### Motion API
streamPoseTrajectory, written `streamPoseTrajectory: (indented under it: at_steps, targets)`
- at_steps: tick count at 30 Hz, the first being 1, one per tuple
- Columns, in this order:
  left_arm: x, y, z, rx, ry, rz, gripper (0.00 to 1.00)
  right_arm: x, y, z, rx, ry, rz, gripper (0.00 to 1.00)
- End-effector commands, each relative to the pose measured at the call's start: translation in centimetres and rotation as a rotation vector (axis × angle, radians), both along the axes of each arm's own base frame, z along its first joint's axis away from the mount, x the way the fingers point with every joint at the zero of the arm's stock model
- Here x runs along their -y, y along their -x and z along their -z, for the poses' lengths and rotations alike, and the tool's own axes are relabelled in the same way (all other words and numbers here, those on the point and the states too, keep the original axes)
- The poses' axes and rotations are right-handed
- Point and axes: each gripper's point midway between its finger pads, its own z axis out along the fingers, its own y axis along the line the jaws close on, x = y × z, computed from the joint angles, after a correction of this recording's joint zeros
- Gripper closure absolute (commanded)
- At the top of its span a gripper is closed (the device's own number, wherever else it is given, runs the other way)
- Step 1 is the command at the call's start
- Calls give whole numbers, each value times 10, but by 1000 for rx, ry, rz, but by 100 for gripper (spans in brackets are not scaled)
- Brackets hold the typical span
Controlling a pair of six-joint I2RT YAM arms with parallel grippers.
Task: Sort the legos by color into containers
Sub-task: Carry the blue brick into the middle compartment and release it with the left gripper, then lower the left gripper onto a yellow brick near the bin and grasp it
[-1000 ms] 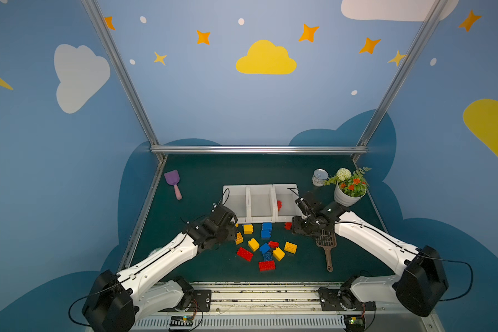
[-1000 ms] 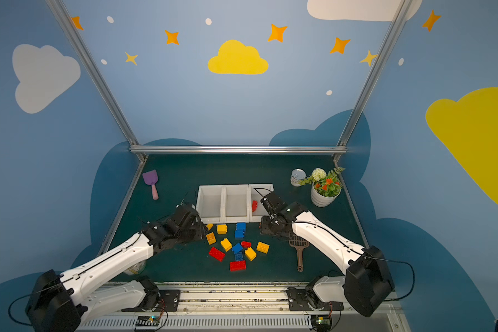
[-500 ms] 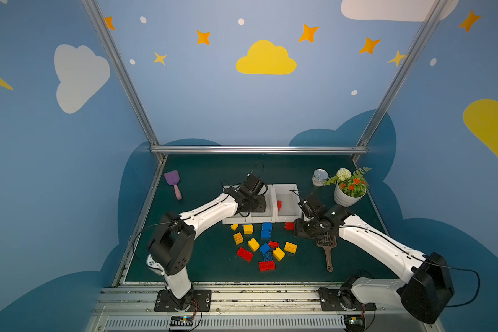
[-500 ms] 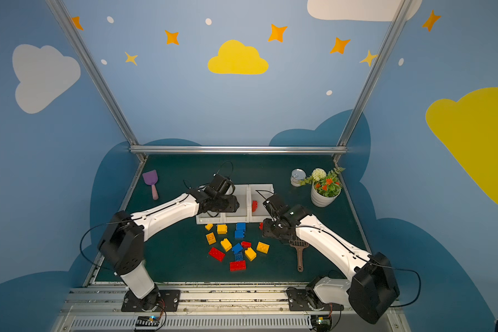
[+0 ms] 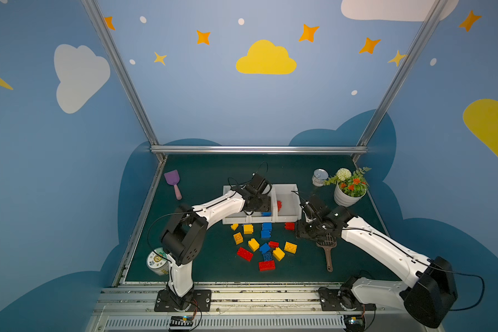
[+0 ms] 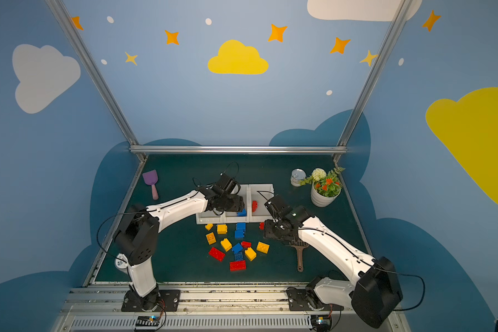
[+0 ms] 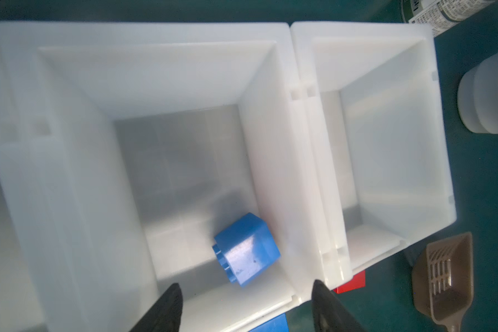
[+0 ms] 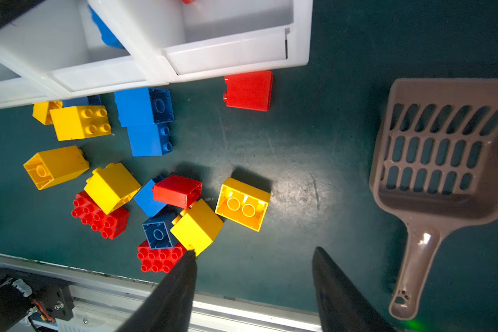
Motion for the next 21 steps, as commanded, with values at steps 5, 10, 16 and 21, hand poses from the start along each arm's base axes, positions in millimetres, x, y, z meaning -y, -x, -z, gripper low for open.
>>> streamPoseTrajectory:
  at_steps: [5,10,16,21]
  targets:
    - [-2,9,-48,88,68,13,23,10,11,-4,-13,15,19,36]
    - [-21,24,-67,140,52,19,22,9,10,-3,9,-15,28,36]
    - [-56,60,-54,106,28,-53,22,3,11,1,-21,-20,18,36]
    - [-87,92,-37,61,2,-115,22,-2,7,0,-14,-35,6,36]
